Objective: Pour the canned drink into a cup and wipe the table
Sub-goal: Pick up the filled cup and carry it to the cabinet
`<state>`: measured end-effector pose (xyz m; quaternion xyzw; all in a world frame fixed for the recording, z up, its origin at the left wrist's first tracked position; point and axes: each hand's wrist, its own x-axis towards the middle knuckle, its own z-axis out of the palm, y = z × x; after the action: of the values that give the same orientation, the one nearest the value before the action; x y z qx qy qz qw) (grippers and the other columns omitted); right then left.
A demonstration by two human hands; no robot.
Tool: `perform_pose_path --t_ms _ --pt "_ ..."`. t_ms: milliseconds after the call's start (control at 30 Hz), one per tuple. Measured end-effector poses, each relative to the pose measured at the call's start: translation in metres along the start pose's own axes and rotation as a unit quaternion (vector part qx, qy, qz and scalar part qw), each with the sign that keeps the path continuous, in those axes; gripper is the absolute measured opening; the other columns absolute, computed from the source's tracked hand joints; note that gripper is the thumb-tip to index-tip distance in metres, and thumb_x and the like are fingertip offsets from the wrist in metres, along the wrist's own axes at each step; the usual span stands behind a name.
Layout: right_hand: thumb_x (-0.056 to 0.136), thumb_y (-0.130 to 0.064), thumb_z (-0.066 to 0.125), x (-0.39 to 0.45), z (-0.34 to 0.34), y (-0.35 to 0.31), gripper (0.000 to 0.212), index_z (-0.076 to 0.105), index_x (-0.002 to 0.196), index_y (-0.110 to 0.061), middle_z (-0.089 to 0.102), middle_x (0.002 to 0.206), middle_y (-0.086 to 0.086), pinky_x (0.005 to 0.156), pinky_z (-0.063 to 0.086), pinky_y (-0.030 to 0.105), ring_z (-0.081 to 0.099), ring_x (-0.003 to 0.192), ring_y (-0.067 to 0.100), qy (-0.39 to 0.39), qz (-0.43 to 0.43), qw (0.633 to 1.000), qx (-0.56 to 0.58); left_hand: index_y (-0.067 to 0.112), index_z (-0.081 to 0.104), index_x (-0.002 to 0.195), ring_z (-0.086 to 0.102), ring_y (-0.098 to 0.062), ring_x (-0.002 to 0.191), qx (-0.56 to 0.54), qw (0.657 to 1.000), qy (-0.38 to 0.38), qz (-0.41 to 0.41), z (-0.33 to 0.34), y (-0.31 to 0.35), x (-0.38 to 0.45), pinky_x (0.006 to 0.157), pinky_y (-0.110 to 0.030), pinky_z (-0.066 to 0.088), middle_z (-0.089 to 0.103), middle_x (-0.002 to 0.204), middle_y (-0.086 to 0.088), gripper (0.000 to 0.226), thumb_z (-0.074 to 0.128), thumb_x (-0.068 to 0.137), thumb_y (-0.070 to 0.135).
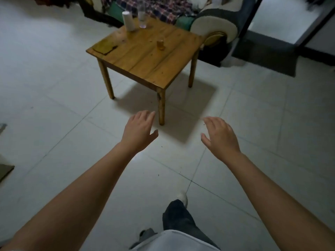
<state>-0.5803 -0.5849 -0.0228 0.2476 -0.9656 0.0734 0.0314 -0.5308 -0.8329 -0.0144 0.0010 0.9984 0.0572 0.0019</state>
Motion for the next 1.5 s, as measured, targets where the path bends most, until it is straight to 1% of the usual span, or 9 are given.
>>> perform_pose_path --t_ms 133,233,433,667,867,1067,1200,1333,1500 --pt "0.08 -0.02 0.065 0.005 -0.007 0.041 0.048 0.053 0.123 -0.003 0.059 0.119 0.016 0.09 0.046 0.043 0.055 0.111 0.034 0.016 0.045 0.999 -0.006 0.01 0.034 0.139 0.04 -0.03 0.129 0.014 0.998 -0.005 0.059 0.003 0.036 0.052 0.106 -0.039 0.032 0.043 0.139 -0.012 0.062 0.053 0.088 0.039" --pt "0.08 -0.02 0.064 0.013 -0.011 0.07 0.048 0.052 0.124 -0.004 0.059 0.121 0.015 0.092 0.044 0.044 0.053 0.114 0.034 0.017 0.059 0.998 -0.011 0.012 0.031 0.141 0.037 -0.029 0.131 0.022 0.996 -0.01 0.087 0.007 0.061 0.087 0.108 -0.038 0.03 0.041 0.141 -0.012 0.063 0.052 0.088 0.04" --pt "0.082 -0.021 0.061 0.032 -0.01 0.119 0.047 0.052 0.125 -0.005 0.058 0.122 0.014 0.094 0.042 0.044 0.051 0.116 0.034 0.001 0.081 0.997 -0.012 0.012 0.026 0.143 0.034 -0.027 0.133 0.028 0.994 -0.025 0.107 0.014 0.093 0.142 0.109 -0.038 0.029 0.037 0.144 -0.011 0.065 0.049 0.09 0.041" --pt "0.083 -0.021 0.06 0.075 -0.008 0.165 0.046 0.051 0.125 -0.004 0.058 0.122 0.015 0.094 0.042 0.044 0.051 0.116 0.034 0.002 0.104 0.995 -0.003 0.011 0.028 0.143 0.034 -0.028 0.134 0.021 0.993 -0.03 0.115 0.019 0.111 0.207 0.11 -0.037 0.029 0.038 0.144 -0.012 0.063 0.049 0.091 0.039" --pt "0.083 -0.019 0.06 0.139 -0.005 0.208 0.045 0.052 0.124 -0.004 0.059 0.121 0.014 0.094 0.042 0.043 0.051 0.116 0.033 0.001 0.112 0.994 -0.006 0.011 0.026 0.143 0.032 -0.026 0.135 0.014 0.992 -0.032 0.123 0.026 0.116 0.289 0.111 -0.037 0.029 0.037 0.145 -0.011 0.064 0.048 0.091 0.04" --pt "0.09 -0.023 0.05 0.232 -0.008 0.261 0.047 0.043 0.134 -0.007 0.049 0.134 0.01 0.103 0.032 0.04 0.039 0.127 0.029 -0.013 0.134 0.991 0.013 0.01 0.028 0.143 0.034 -0.025 0.133 -0.012 0.993 -0.016 0.114 0.023 0.121 0.395 0.109 -0.035 0.03 0.038 0.143 -0.01 0.063 0.049 0.091 0.039" --pt "0.092 -0.026 0.047 0.29 -0.017 0.295 0.048 0.04 0.136 -0.01 0.045 0.138 0.006 0.106 0.028 0.036 0.035 0.131 0.024 -0.003 0.159 0.987 0.025 0.011 0.03 0.142 0.038 -0.023 0.129 -0.028 0.994 -0.003 0.104 0.014 0.124 0.463 0.106 -0.032 0.033 0.041 0.14 -0.009 0.061 0.049 0.091 0.038" --pt "0.093 -0.027 0.045 0.336 -0.028 0.327 0.048 0.038 0.137 -0.011 0.044 0.14 0.005 0.106 0.027 0.035 0.034 0.131 0.022 0.017 0.176 0.984 0.035 0.012 0.03 0.142 0.038 -0.024 0.13 -0.041 0.995 0.003 0.09 0.007 0.125 0.518 0.106 -0.034 0.033 0.041 0.14 -0.009 0.061 0.05 0.091 0.039" --pt "0.093 -0.027 0.045 0.383 -0.034 0.368 0.047 0.039 0.137 -0.011 0.045 0.139 0.005 0.105 0.029 0.035 0.035 0.131 0.022 0.027 0.168 0.985 0.038 0.01 0.03 0.141 0.037 -0.025 0.131 -0.047 0.996 0.007 0.069 0.006 0.129 0.573 0.108 -0.037 0.034 0.041 0.141 -0.011 0.061 0.051 0.09 0.038"
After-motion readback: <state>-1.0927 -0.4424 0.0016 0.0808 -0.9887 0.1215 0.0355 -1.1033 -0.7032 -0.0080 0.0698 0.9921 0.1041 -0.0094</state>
